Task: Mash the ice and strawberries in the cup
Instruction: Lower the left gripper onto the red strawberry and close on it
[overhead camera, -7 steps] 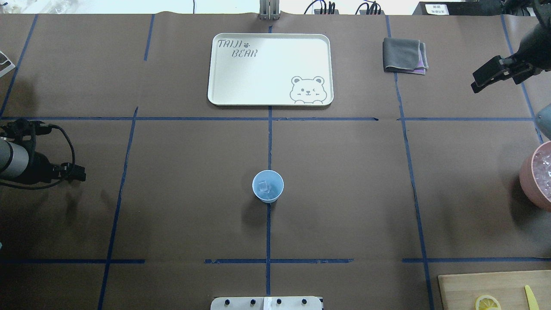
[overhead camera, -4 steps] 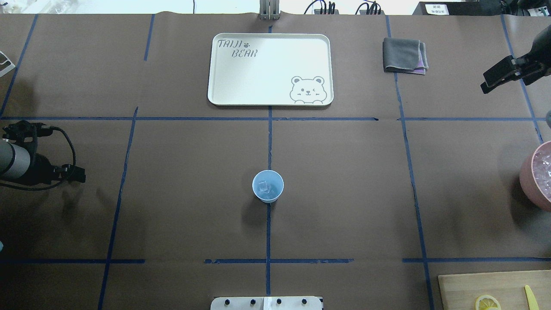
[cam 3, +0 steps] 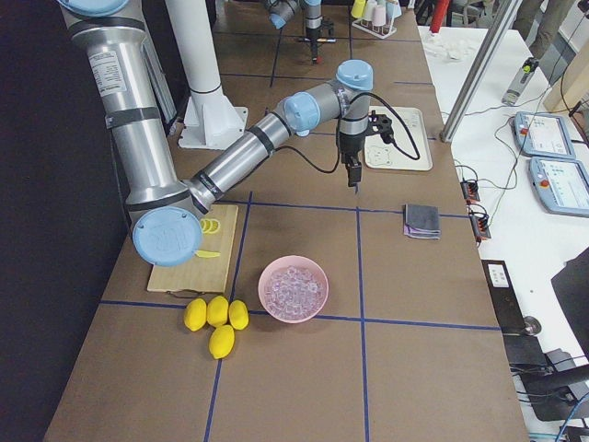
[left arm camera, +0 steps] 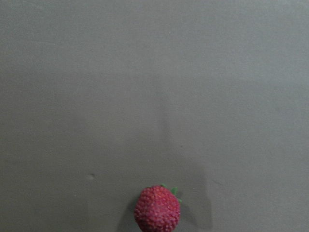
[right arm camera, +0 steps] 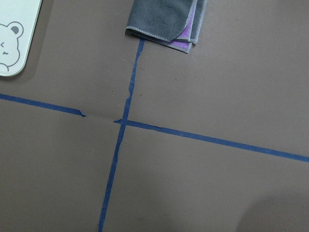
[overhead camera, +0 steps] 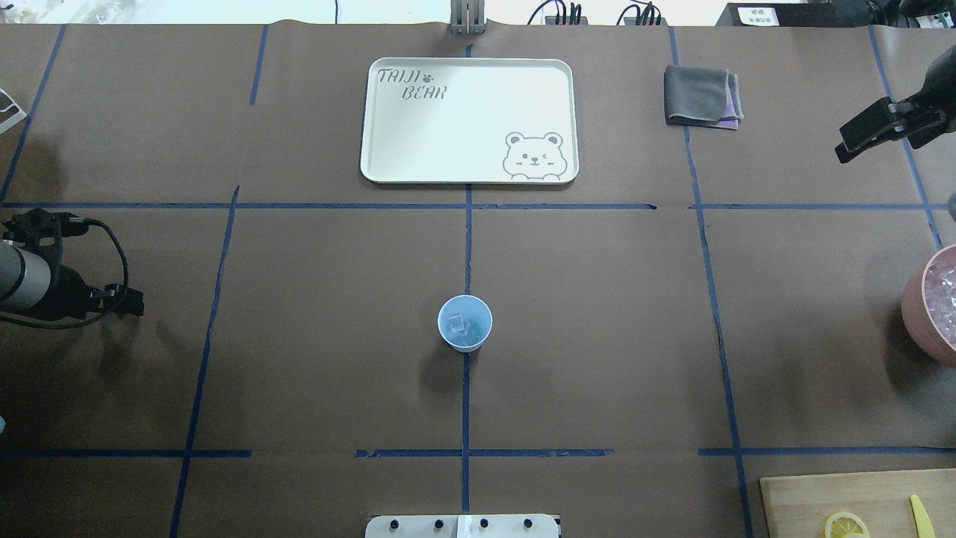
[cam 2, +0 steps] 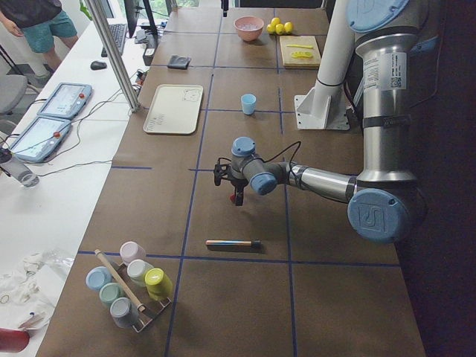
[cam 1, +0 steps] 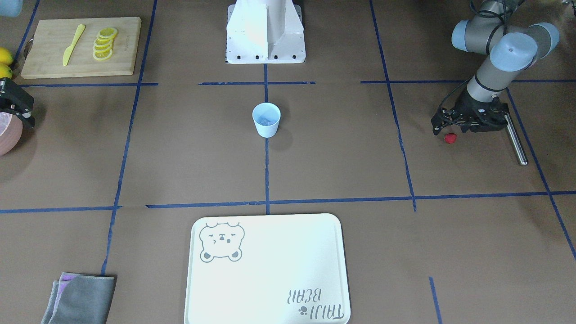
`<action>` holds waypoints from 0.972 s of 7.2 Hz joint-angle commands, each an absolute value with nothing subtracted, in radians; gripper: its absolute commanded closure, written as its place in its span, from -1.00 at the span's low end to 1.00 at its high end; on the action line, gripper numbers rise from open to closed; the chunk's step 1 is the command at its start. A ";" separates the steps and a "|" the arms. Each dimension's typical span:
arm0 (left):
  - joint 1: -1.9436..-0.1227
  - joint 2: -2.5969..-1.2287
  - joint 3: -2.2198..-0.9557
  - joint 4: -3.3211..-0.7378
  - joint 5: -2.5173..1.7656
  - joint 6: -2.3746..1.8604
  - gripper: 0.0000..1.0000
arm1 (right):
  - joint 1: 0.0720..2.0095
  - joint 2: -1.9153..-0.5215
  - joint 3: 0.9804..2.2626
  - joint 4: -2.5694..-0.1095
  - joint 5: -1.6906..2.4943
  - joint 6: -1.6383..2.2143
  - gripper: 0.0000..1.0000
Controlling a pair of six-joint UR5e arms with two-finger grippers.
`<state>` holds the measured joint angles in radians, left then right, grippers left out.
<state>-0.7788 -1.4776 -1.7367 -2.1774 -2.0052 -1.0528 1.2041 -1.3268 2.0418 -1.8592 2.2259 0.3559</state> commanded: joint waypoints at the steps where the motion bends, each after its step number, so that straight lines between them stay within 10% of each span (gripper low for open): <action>1: -0.781 -1.488 -1.733 -2.174 -1.981 -1.054 -0.79 | 1.204 -1.327 2.048 -1.859 2.227 0.356 -0.99; 7: -0.796 -1.503 -1.712 -2.172 -1.977 -1.055 -0.64 | 1.203 -1.325 2.049 -1.858 2.227 0.360 -0.99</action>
